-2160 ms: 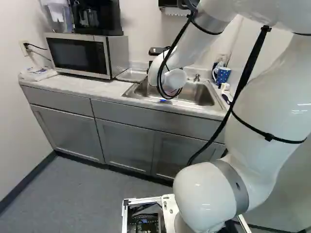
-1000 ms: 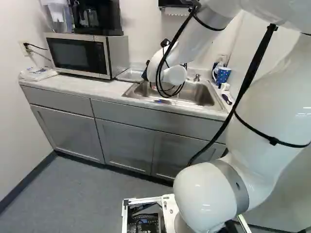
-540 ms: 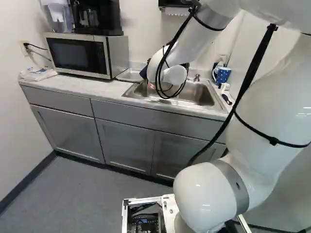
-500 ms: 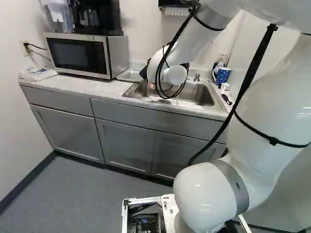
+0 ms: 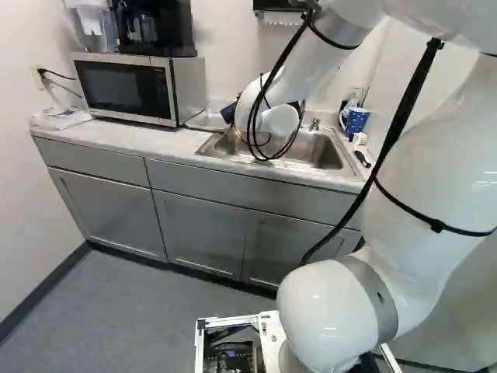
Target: Rinse the cup and place it in the tray
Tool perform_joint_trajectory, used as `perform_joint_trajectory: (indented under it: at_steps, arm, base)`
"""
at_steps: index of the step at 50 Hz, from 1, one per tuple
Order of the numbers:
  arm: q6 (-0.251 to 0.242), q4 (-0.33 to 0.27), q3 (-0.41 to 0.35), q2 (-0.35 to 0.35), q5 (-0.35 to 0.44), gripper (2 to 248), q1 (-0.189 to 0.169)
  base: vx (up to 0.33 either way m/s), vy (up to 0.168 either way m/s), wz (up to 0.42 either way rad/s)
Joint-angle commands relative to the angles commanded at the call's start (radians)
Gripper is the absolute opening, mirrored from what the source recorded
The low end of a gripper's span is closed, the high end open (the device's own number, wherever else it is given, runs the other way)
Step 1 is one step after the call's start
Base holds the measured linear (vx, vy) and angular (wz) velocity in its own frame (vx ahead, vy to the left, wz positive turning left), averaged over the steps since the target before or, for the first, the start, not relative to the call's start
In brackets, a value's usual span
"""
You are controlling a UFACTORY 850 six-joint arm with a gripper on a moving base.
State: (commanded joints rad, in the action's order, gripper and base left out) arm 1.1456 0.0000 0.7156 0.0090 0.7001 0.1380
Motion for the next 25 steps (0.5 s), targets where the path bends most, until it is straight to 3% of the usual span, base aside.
perform_joint_trajectory:
  at_steps: [25]
  arm:
    - [0.263,0.0,0.0,0.0,0.0,121,0.0]
  base:
    - [0.0,0.0,0.0]
